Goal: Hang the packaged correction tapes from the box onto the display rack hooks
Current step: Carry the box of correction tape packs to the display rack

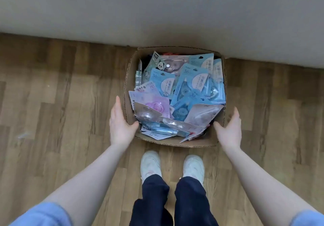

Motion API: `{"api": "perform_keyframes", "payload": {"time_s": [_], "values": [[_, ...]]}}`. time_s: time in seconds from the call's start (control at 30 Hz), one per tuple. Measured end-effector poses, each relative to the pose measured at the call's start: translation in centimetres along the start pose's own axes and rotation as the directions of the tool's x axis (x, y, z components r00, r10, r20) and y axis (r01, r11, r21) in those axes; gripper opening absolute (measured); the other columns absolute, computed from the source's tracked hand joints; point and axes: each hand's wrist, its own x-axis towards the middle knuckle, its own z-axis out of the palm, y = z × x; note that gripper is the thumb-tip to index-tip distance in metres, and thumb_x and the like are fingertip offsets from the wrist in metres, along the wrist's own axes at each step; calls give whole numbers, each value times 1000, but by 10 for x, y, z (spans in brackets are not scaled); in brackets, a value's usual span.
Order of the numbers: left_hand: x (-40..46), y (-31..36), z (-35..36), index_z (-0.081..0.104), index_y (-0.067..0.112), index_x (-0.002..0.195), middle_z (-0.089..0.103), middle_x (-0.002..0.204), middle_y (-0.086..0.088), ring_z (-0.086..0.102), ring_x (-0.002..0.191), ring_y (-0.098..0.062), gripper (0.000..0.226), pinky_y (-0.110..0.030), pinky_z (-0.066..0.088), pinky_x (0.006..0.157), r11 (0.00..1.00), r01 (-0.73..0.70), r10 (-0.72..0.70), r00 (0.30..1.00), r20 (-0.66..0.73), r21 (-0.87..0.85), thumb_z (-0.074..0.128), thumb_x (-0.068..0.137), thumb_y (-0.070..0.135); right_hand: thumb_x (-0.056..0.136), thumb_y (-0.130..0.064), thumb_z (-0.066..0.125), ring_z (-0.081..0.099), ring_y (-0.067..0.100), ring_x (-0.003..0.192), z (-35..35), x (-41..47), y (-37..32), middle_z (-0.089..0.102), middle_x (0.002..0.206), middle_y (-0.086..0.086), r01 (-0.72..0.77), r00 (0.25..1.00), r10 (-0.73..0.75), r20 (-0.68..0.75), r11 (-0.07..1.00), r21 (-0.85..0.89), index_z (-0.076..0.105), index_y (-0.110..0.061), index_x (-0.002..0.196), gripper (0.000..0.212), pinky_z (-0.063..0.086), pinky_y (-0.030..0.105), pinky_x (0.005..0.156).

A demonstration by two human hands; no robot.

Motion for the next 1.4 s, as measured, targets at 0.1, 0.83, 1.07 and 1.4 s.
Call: {"api": "perform_keyframes", "payload": {"time_s": [0.1, 0.83, 1.07, 1.4], "values": [[6, -5, 11, 5, 32, 148, 26, 151, 3, 30, 135, -18, 100, -31, 31, 104, 996, 57, -58, 998, -7, -74, 69, 75, 9, 82, -13, 64, 43, 27, 127, 14, 10, 10, 38, 145, 10, -7, 1000, 7, -14, 999, 37, 16, -20, 148, 82, 38, 42, 102], [38, -22, 19, 45, 34, 135, 59, 128, 5, 54, 115, -22, 71, -35, 42, 96, 991, 124, -129, 987, -93, -49, 55, 74, -1, 81, 2, 49, 58, 35, 96, 26, 20, 17, 68, 105, 14, -84, 987, 88, -134, 996, 39, 57, -25, 126, 54, 41, 31, 76], [-13, 13, -30, 47, 34, 133, 60, 126, 2, 54, 115, -23, 67, -37, 43, 97, 984, 170, -172, 984, -55, -50, 56, 76, 1, 80, 2, 50, 56, 33, 90, -30, -34, 9, 68, 101, 15, -118, 984, 123, -129, 992, 45, 58, -25, 126, 54, 38, 29, 73], [-114, 120, -137, 51, 34, 129, 66, 111, -1, 58, 97, -25, 63, -31, 45, 83, 991, 119, -120, 992, -28, -55, 57, 74, 3, 79, 0, 52, 56, 33, 91, -165, -139, -39, 67, 105, 13, -153, 972, 171, -164, 981, 119, 58, -24, 126, 54, 43, 33, 76]]}}
